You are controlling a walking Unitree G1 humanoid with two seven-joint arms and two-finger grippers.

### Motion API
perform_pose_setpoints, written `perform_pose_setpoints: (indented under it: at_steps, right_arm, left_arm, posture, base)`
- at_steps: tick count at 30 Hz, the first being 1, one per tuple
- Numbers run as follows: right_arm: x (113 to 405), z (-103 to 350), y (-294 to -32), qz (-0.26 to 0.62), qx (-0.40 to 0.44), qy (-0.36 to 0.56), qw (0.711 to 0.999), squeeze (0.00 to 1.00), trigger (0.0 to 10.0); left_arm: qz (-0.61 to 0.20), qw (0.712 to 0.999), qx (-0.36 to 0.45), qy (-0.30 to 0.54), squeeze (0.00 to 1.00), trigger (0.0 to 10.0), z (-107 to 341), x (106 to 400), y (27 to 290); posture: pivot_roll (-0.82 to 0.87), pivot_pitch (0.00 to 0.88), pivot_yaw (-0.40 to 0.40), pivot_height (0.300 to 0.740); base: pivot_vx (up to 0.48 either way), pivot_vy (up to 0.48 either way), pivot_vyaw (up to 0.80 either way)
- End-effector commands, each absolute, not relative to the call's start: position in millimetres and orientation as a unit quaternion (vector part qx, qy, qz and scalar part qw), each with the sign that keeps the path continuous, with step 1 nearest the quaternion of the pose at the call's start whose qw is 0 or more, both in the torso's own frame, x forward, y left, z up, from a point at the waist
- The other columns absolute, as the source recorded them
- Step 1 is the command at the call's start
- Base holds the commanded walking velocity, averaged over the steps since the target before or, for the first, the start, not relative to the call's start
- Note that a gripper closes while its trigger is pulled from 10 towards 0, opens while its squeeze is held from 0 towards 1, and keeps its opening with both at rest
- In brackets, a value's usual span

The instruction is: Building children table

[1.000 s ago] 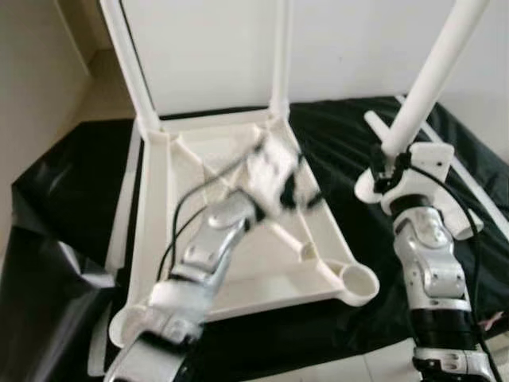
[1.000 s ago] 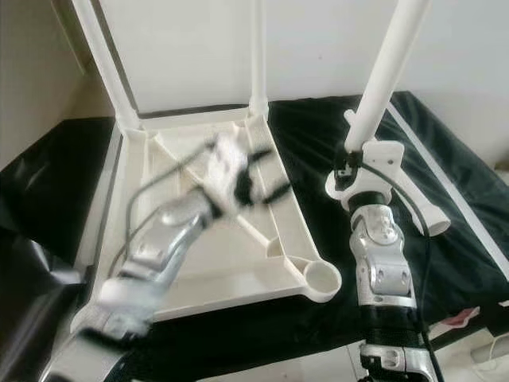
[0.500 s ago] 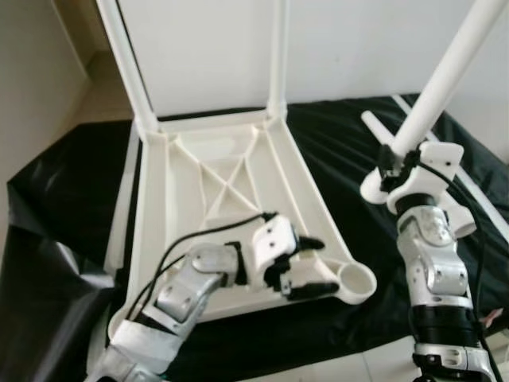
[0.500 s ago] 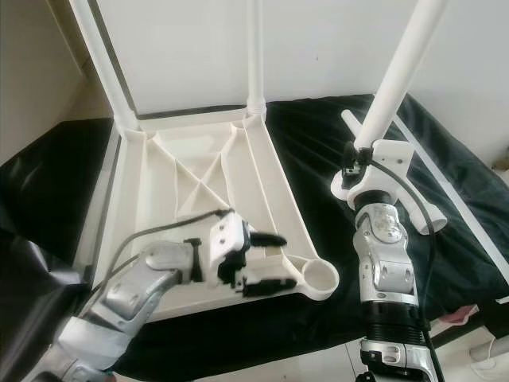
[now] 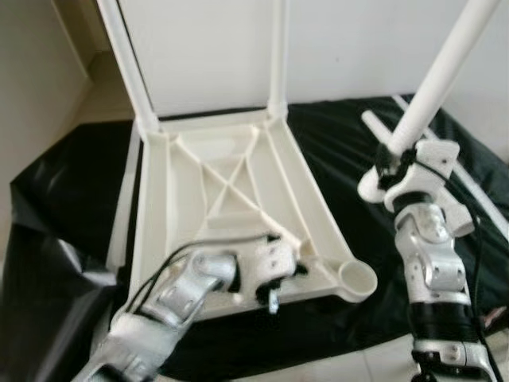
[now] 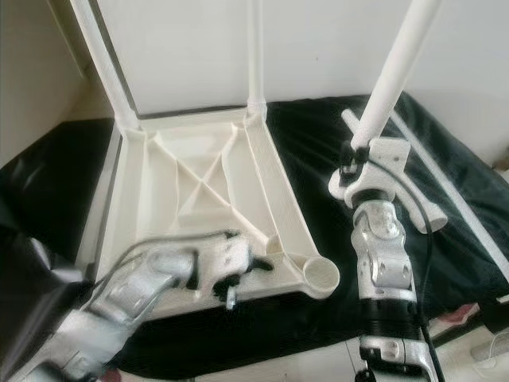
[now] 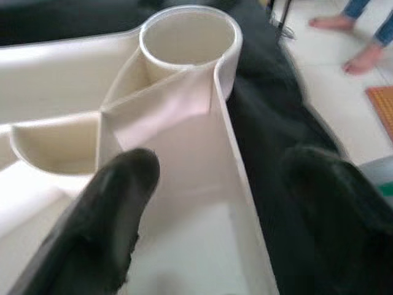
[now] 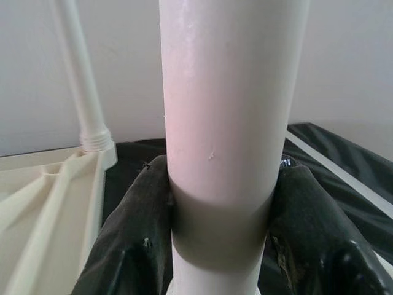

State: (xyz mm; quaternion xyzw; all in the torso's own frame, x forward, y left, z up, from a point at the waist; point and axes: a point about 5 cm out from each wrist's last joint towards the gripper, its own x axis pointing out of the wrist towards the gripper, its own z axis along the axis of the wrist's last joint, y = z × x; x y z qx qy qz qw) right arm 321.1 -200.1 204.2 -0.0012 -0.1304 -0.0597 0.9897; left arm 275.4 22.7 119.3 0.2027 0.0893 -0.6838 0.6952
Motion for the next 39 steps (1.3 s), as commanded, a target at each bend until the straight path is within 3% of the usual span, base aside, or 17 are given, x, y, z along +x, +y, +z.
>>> perform_pose_setpoints:
  at_steps: [1,10,24,39]
  right_arm:
    - [322,207,-199,-0.060,-0.003,-0.139,0.989,0.00,10.0]
    - [321,207,-199,-0.062,-0.002,-0.138,0.988,0.00,10.0]
    - [318,209,-194,-0.049,0.034,-0.149,0.987,0.00,10.0]
    - [317,209,-191,-0.046,0.053,-0.150,0.986,0.00,10.0]
  left_arm:
    - [-0.562,0.788,0.225,0.110,0.00,10.0,105,293,34]
    - [-0.537,0.817,0.183,0.105,0.00,10.0,115,305,20]
    - [-0.497,0.846,0.170,0.091,0.00,10.0,116,312,-29]
    - [-0.429,0.884,0.181,0.052,0.00,10.0,125,326,-36]
  posture:
    - [-0.05,0.006,-0.006,0.740]
    - [-0.06,0.006,0.003,0.740]
    - [-0.08,0.000,0.028,0.740]
    - [-0.09,0.000,0.032,0.740]
  base:
    - [0.000,0.000,0.00]
    - [0.000,0.000,0.00]
    - [0.000,0.000,0.00]
    - [0.000,0.000,0.00]
